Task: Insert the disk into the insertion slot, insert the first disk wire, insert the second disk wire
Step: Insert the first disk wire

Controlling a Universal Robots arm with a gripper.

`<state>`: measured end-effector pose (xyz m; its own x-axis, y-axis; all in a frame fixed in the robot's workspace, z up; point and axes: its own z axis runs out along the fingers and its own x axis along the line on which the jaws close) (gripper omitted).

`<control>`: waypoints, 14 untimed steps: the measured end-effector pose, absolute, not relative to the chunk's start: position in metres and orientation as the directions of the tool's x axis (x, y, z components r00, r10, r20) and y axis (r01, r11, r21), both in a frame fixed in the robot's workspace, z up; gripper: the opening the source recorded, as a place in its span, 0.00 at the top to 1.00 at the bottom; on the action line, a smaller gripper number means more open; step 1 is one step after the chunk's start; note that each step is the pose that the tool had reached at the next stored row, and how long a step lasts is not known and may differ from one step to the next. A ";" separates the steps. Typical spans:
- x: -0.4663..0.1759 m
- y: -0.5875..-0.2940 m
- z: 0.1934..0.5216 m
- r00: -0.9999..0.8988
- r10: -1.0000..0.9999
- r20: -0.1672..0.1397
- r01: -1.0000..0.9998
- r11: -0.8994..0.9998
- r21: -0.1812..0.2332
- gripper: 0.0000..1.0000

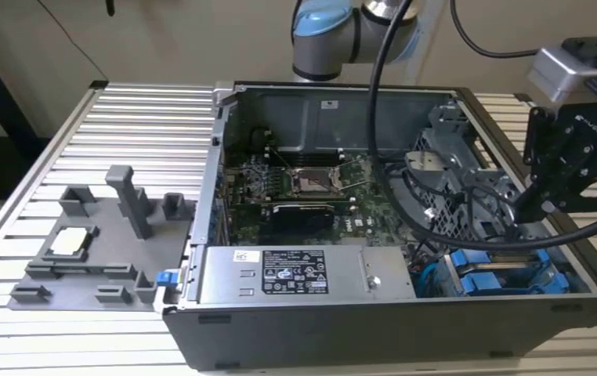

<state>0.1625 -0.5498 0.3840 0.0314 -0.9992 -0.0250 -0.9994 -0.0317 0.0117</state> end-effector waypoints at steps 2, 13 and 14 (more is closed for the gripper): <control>0.166 -0.550 0.384 0.031 -0.999 -0.026 -0.999 -0.032 0.027 0.80; 0.177 -0.553 0.380 0.021 -0.999 -0.028 -0.997 -0.023 0.071 0.80; 0.177 -0.554 0.380 0.018 -0.999 -0.029 -0.997 -0.020 0.072 0.80</control>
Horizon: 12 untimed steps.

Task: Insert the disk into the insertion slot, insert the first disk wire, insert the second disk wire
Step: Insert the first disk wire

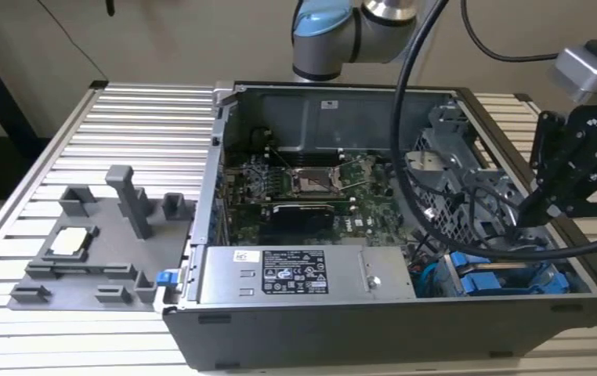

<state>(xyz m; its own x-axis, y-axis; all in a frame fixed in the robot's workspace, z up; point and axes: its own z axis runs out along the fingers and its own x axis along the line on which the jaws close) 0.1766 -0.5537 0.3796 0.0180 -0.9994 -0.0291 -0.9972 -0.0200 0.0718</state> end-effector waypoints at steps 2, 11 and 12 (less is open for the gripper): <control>0.177 -0.555 0.378 0.012 -0.999 -0.031 -0.997 -0.014 0.073 0.80; 0.177 -0.557 0.376 0.002 -0.998 -0.068 -0.997 -0.007 0.075 0.80; 0.177 -0.557 0.376 0.002 -0.996 -0.085 -0.997 -0.008 0.075 0.80</control>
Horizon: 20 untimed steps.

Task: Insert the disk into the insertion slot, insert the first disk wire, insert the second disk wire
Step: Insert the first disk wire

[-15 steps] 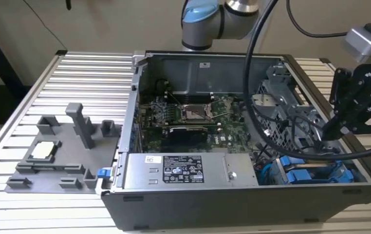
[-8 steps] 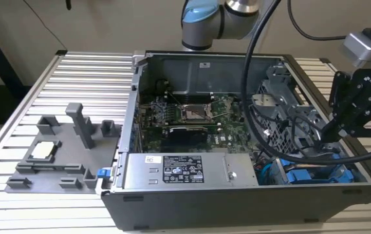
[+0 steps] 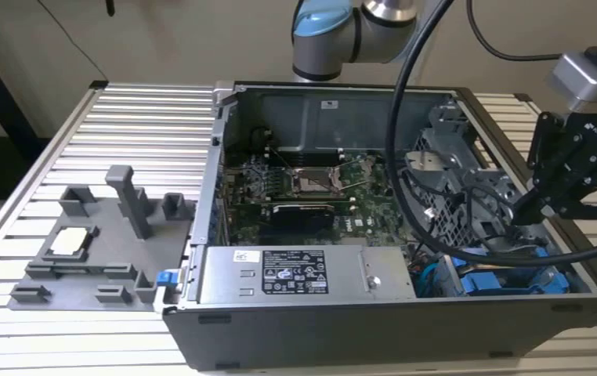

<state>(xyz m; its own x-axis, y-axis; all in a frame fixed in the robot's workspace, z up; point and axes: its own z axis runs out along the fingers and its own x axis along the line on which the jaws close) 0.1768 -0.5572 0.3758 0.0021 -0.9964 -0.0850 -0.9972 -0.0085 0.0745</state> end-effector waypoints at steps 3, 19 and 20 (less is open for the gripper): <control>0.177 -0.560 0.376 0.001 -0.993 -0.117 -0.997 -0.010 0.074 0.80; 0.178 -0.592 0.375 -0.004 -0.988 -0.157 -0.997 -0.007 0.075 0.80; 0.178 -0.592 0.374 -0.005 -0.985 -0.171 -0.997 -0.008 0.075 0.80</control>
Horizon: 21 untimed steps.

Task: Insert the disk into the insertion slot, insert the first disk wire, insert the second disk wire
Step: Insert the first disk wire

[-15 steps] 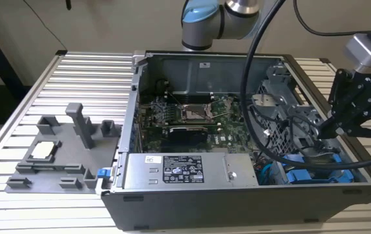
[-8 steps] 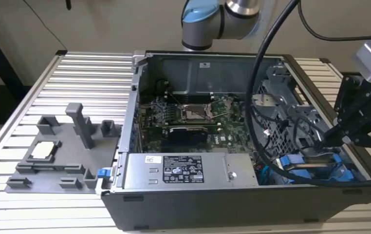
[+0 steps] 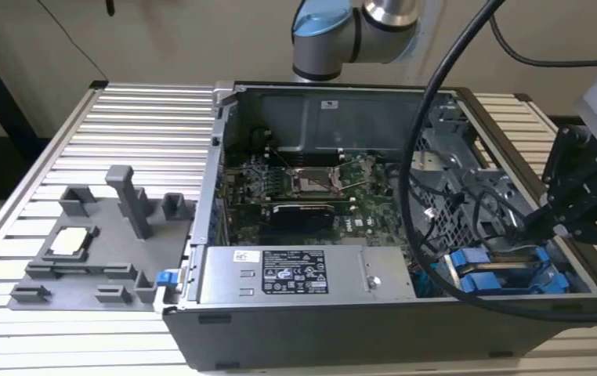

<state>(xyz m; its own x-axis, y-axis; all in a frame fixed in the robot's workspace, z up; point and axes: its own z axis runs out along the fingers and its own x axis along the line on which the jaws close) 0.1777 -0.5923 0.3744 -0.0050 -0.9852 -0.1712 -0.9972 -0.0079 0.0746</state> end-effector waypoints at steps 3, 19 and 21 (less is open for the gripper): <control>0.178 -0.596 0.371 -0.008 -0.984 -0.180 -0.997 -0.005 0.075 0.80; 0.183 -0.597 0.350 -0.007 -0.980 -0.201 -0.997 -0.008 0.074 0.80; 0.183 -0.597 0.348 -0.007 -0.980 -0.201 -0.997 -0.008 0.074 0.80</control>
